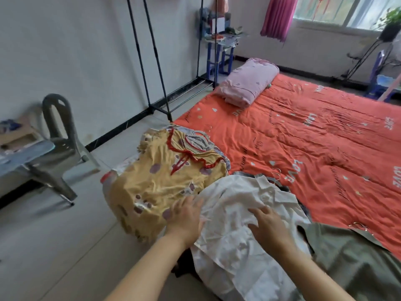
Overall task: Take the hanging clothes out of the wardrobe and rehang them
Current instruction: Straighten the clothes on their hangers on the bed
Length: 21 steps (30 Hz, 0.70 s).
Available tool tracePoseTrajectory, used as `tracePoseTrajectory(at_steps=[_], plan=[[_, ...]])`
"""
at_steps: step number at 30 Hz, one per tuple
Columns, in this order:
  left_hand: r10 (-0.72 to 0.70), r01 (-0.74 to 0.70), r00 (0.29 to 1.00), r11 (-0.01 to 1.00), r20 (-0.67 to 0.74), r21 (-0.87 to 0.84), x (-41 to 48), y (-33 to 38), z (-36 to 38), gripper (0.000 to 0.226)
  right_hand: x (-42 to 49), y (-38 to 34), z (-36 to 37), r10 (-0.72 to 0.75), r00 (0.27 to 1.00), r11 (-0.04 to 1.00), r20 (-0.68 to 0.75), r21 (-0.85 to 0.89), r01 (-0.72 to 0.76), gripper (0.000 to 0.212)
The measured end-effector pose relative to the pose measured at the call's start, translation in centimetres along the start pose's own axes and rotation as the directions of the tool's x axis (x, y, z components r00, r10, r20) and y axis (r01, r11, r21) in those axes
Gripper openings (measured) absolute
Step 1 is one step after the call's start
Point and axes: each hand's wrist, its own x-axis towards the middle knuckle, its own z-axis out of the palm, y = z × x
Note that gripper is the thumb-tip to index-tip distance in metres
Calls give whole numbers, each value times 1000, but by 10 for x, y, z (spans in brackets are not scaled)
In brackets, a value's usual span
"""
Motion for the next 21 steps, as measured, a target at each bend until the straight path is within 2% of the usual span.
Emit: tracePoseTrajectory(at_steps=[4, 10, 18, 21], plan=[[-72, 72, 997, 997, -7, -17, -2, -67, -19, 57, 28, -62, 8, -56, 998, 997, 36, -43, 57, 49], [-88, 88, 996, 996, 1, -22, 34, -128, -38, 55, 88, -111, 23, -71, 995, 996, 75, -52, 75, 50], [-36, 36, 999, 999, -9, 18, 149, -201, -62, 54, 215, -148, 60, -25, 996, 1000, 89, 2, 25, 48], [-21, 20, 999, 999, 37, 29, 196, -221, -69, 53, 262, -156, 70, 6, 992, 1000, 124, 27, -9, 47]])
